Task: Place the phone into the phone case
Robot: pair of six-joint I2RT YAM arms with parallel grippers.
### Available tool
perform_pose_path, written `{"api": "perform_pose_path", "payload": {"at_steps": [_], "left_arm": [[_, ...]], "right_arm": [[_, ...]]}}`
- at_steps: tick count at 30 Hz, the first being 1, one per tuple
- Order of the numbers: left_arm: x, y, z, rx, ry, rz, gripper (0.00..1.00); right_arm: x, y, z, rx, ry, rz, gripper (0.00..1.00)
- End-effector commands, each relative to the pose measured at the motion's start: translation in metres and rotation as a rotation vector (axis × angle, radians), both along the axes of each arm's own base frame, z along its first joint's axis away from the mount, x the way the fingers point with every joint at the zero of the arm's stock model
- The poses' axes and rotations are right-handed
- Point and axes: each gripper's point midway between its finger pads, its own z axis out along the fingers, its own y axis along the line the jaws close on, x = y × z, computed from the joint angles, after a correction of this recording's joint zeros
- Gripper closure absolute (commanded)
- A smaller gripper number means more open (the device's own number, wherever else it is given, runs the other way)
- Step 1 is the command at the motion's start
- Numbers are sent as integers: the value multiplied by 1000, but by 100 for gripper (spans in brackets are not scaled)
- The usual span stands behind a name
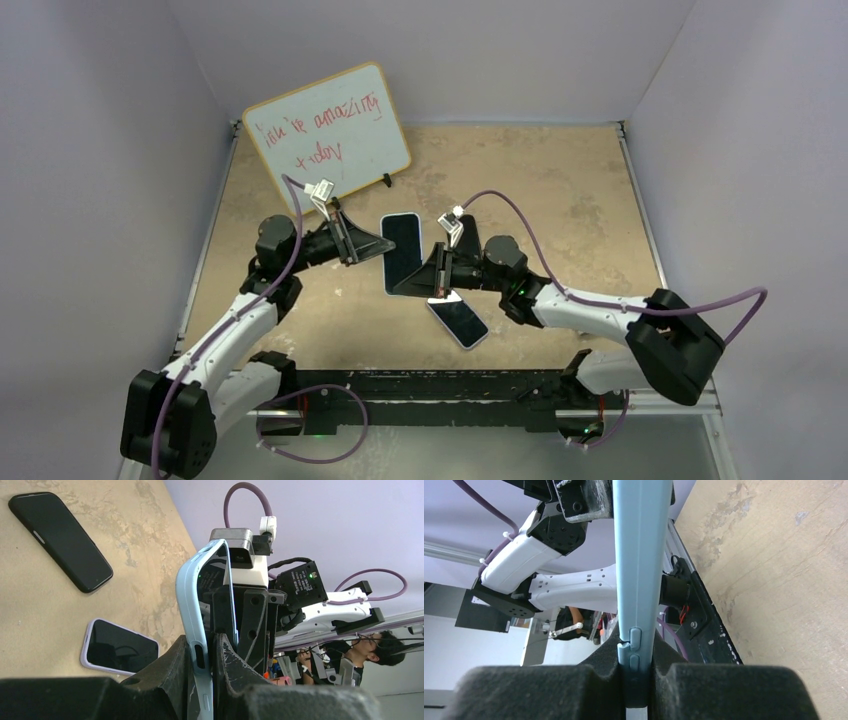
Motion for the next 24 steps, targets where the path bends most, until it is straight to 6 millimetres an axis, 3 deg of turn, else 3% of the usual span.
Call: {"api": "perform_pose_path", "payload": {"at_steps": [1,6,12,18,24], "left_arm": [[14,6,9,60,-143,61,100],[14,7,3,53,-72,62,100],[19,10,-20,104,4,81,100],[29,11,-70,189,148,93,100],[37,14,-116,278,227,98,100]], "right_arm": [[6,-1,16,43,-9,-43,99],[12,-6,4,-24,-18,-98,66],[13,-28,-18,-146,-16,-183,21],[16,-53,-30,-217,-43,-293,1],[16,-73,-34,-285,-74,-349,1]]}}
